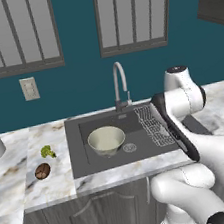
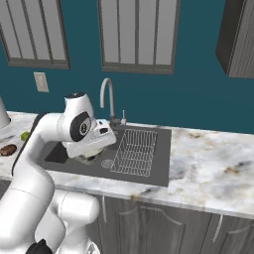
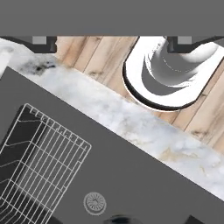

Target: Remove the broccoli and potato from the sink. Then move the bowl and cup from the counter to the sink for washing.

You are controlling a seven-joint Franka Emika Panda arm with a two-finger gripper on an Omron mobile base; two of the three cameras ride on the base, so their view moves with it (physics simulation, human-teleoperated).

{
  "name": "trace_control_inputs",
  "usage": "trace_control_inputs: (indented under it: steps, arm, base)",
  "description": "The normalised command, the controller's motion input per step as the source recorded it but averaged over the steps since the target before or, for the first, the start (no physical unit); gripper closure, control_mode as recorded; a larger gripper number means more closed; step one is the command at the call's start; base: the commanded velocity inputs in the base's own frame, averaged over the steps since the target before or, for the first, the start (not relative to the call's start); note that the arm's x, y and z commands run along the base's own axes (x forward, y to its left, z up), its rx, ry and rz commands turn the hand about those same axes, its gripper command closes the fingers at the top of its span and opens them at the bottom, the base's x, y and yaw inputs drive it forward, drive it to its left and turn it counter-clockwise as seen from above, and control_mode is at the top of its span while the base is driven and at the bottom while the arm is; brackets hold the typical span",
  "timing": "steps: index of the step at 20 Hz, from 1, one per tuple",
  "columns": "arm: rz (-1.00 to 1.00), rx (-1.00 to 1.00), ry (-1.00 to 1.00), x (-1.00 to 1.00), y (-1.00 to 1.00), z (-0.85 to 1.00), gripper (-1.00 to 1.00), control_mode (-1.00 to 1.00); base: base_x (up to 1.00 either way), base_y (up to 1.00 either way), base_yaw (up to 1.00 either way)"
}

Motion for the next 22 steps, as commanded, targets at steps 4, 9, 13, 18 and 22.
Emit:
trace_control_inputs:
  steps: [4, 9, 13, 18, 22]
  arm:
    - [-0.31, -0.11, -0.11, -0.09, -0.27, 0.01, -1.0, -1.0]
    - [-0.27, -0.13, 0.0, 0.0, -0.3, 0.0, -1.0, -1.0]
    - [-0.24, -0.13, 0.05, 0.0, -0.3, 0.0, -1.0, -1.0]
    - [-0.19, -0.06, 0.09, 0.0, -0.33, 0.1, -1.0, -1.0]
    - [-0.11, 0.0, 0.15, 0.0, -0.32, 0.17, -1.0, -1.0]
  base:
    - [0.0, 0.0, 0.0]
    - [0.0, 0.0, 0.0]
    - [0.0, 0.0, 0.0]
    - [0.0, 0.0, 0.0]
    - [0.0, 0.0, 0.0]
